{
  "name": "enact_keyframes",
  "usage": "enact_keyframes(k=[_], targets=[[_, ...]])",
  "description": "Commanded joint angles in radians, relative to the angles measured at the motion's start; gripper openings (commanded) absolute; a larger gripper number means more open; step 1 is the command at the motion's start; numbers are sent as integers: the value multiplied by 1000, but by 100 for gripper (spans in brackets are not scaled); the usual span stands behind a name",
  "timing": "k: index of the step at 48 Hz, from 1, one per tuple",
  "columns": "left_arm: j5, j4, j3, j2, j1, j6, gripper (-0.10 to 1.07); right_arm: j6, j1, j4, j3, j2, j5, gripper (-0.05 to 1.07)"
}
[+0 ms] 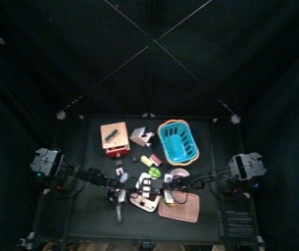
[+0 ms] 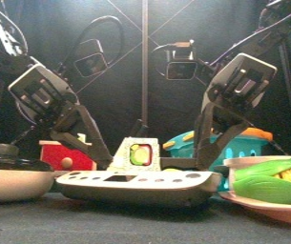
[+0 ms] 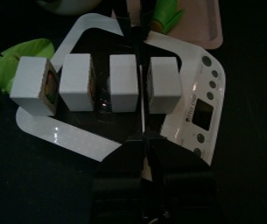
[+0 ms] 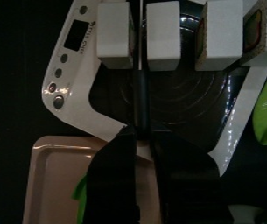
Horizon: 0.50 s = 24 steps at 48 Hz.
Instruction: Cut sushi roll
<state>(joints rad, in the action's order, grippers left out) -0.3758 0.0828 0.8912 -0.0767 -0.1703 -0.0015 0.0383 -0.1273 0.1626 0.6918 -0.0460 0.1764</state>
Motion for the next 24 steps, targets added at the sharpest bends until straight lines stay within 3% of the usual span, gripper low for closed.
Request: enact_keyframes(k=[1, 17, 24], targets=[[-6, 2, -25, 15, -8, 0, 38, 0, -5, 0, -26, 18, -5, 33], [-6, 2, -29, 35, -15, 3, 38, -2, -9, 0, -35, 29, 9, 33], [-6, 0, -21, 117, 2, 8, 38, -3, -3, -38, -64, 109, 57, 33]])
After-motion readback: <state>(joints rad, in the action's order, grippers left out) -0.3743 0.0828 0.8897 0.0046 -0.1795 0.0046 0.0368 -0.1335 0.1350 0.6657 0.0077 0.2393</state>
